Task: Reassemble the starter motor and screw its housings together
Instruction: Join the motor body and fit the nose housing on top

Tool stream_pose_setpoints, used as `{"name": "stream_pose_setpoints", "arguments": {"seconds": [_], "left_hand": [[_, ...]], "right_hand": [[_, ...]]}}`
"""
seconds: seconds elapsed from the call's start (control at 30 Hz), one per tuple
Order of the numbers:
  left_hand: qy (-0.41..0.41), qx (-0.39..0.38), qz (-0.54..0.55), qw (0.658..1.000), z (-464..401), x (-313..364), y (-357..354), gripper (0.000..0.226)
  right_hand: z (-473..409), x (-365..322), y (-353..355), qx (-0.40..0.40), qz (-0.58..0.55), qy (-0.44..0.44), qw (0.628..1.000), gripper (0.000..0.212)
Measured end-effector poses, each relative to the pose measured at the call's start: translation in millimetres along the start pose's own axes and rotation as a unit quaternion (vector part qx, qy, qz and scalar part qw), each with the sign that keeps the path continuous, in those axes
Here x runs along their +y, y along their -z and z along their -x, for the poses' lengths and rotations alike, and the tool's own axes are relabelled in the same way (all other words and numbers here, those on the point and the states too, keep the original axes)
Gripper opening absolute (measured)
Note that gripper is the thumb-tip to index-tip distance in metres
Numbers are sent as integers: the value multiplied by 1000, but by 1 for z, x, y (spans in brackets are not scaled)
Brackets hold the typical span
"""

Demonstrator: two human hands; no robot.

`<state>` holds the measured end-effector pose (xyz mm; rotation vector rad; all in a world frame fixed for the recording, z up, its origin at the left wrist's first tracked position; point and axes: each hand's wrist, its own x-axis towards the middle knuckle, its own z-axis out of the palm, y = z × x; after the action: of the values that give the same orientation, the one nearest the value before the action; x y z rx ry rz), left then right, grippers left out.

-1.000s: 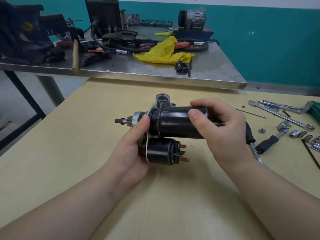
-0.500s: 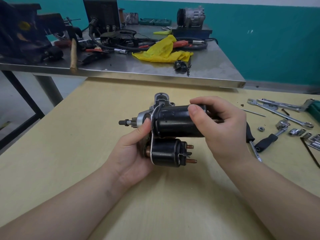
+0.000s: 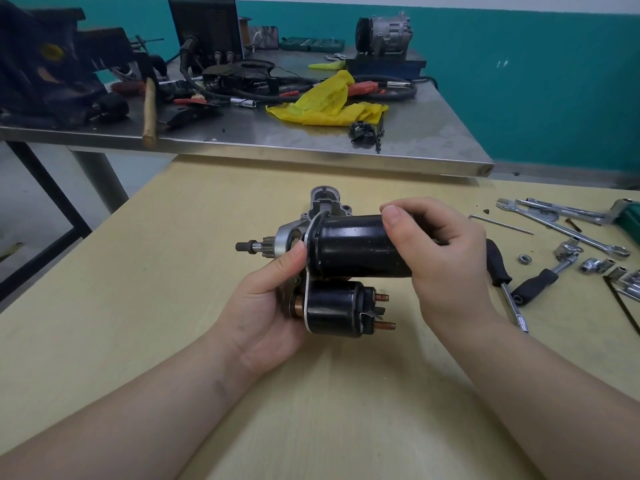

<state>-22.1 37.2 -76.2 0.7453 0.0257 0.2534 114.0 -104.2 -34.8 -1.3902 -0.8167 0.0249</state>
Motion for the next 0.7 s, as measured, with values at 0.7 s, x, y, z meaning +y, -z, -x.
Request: {"name": "stream_pose_setpoints", "arguments": {"seconds": [0.7], "left_hand": [[41,45,-22,998,-1,-1,6,60]], "right_hand": [[1,0,2,-30,41,-21,999,18]]}}
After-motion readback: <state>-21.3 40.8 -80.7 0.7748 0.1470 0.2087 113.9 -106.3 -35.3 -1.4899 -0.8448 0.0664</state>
